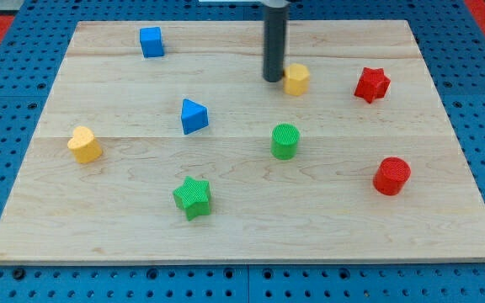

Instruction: Move the yellow heart towards the top center

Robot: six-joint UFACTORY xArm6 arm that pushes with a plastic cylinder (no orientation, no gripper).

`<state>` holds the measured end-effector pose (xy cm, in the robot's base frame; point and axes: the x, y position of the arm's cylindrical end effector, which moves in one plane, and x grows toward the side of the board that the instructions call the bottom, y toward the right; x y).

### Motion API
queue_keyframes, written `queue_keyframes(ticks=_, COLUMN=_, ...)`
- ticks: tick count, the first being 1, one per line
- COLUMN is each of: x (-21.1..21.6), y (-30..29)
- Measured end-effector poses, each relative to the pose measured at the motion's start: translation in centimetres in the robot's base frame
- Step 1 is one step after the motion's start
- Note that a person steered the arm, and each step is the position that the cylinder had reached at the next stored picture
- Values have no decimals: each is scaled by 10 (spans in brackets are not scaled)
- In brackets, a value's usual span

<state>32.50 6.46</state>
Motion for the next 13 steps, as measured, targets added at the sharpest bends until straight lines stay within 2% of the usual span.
queue_keyframes(ticks=1, x=0, y=43)
queue_keyframes(ticks=2, x=0, y=5)
queue_keyframes(ticks=3, x=32, y=-46)
queue_keyframes(ticks=4, x=87, y=-46)
queue_keyframes(ticks=5, x=115, y=-88)
queue_keyframes(ticks=6, x=163, y=-135)
queue_keyframes(ticks=7, x=180, y=-211)
queue_keyframes(ticks=8, x=181, y=-270)
queue_keyframes(ticks=11, x=112, y=-273)
queue_keyframes(ticks=12, x=114, y=-305)
queue_keyframes(ticks=13, x=103, y=-310)
